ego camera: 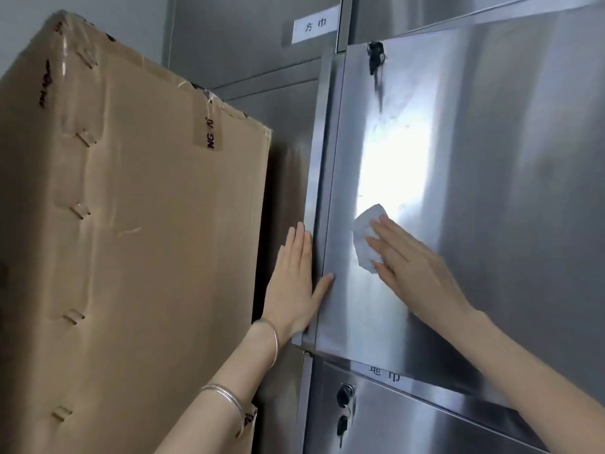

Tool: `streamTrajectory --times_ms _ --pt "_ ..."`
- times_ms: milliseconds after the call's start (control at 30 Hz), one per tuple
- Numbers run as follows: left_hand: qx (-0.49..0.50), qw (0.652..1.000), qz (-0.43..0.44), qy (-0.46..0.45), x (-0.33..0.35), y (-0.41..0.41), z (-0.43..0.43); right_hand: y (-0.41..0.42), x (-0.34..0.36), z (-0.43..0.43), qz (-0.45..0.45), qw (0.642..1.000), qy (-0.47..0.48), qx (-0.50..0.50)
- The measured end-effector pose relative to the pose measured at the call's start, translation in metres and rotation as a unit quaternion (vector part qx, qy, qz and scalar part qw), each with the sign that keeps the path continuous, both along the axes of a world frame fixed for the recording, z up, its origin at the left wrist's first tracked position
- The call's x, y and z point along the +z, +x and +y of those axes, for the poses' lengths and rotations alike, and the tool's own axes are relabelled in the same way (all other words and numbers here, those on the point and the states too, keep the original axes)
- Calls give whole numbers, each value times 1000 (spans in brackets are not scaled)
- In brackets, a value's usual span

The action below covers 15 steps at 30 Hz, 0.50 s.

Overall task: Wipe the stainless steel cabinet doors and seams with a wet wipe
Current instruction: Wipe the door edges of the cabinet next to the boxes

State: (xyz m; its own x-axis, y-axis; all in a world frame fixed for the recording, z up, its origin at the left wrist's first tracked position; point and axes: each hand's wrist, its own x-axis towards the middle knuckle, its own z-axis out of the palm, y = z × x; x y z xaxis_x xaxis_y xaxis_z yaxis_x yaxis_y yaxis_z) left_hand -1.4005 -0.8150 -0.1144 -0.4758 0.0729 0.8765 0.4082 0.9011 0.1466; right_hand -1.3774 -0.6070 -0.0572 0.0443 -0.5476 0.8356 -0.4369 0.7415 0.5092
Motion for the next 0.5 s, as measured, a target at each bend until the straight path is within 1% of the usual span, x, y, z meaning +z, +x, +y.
streamTrajectory --times_ms 167,300,500 --pt "2 999 -36 -28 -11 -35 17 -36 -12 10 -23 1000 -5 -15" --pt "2 999 -43 -26 -15 -54 26 -56 -19 19 -38 999 -20 18" --pt "-46 998 -30 -9 -23 -56 17 -66 -23 21 -9 999 -21 35"
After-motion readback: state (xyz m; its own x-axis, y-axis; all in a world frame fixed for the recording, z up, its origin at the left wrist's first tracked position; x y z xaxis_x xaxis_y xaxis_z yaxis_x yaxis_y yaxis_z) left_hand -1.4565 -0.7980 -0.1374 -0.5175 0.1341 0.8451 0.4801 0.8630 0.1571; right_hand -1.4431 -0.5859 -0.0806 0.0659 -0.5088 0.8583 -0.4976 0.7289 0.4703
